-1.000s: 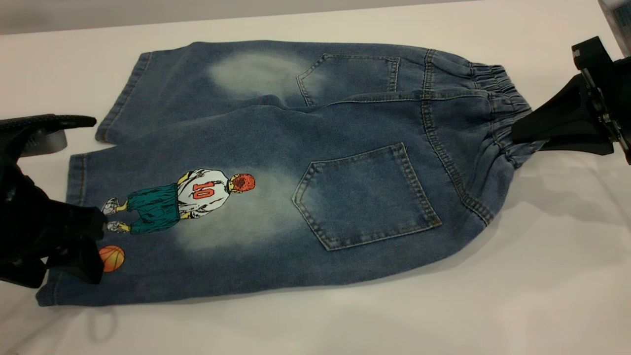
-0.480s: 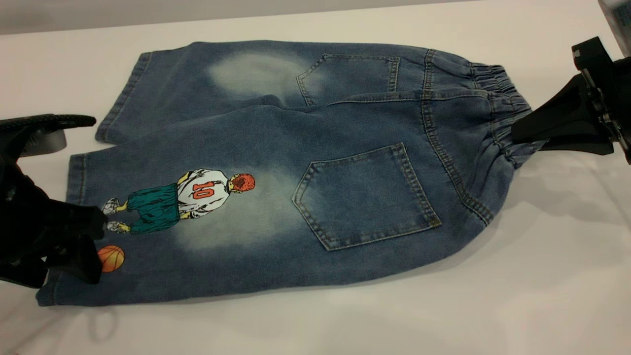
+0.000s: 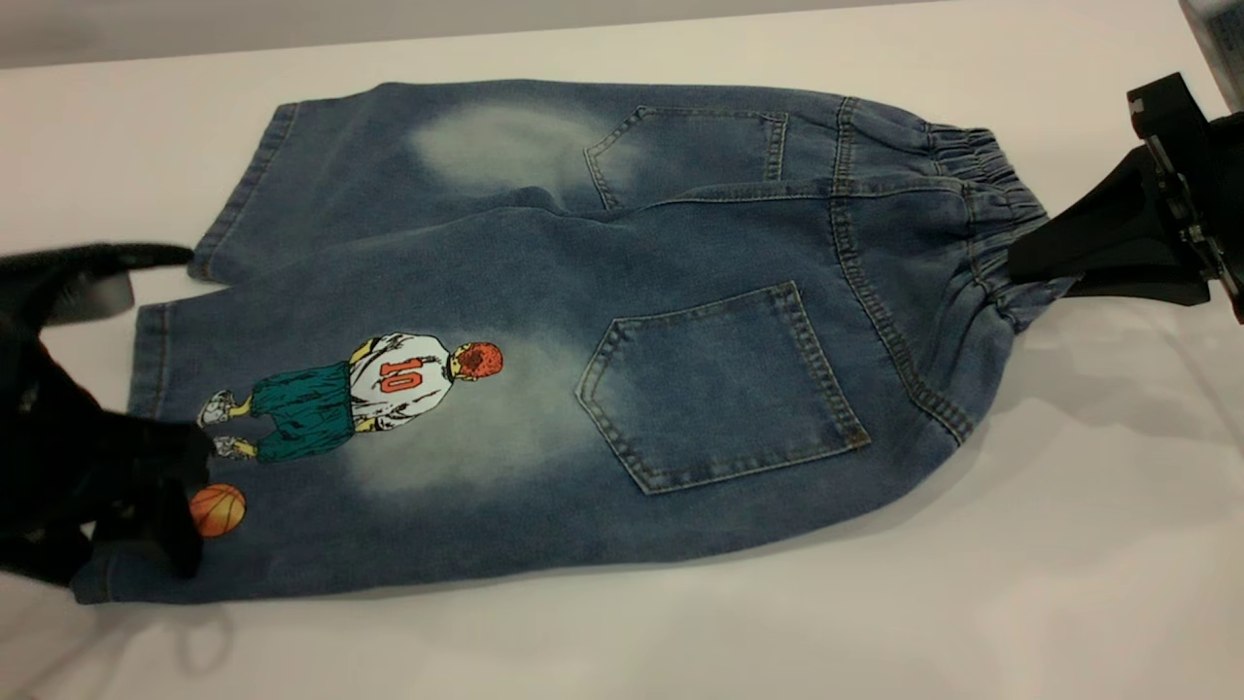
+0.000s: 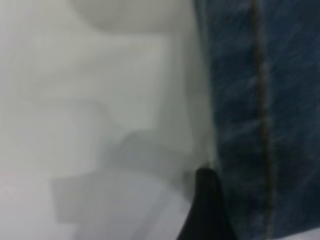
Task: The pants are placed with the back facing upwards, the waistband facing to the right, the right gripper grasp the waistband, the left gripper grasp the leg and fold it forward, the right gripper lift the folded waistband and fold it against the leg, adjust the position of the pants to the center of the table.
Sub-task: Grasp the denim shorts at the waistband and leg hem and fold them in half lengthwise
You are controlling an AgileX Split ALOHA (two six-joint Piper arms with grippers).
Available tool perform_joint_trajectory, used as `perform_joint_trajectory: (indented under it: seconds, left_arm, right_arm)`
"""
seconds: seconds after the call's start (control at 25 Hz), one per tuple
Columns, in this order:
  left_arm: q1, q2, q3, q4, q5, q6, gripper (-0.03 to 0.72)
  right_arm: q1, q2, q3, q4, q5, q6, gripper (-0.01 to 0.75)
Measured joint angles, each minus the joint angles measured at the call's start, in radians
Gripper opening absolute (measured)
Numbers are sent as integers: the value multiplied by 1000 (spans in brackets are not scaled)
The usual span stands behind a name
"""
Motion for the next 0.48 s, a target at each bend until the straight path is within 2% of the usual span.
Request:
perform_joint_trajectory:
  seconds: [0.28,0.4,0.48]
  left_arm:
    - [0,33,-2,0,-16,0,476]
    - [0,34,-1,0,-26,0,420]
    - [0,35,-1,0,-42,1,339]
  right_arm:
    - [0,0,0,1,5,0,44]
    - [0,0,0,0,8,0,45]
    - [0,0,0,0,7,0,46]
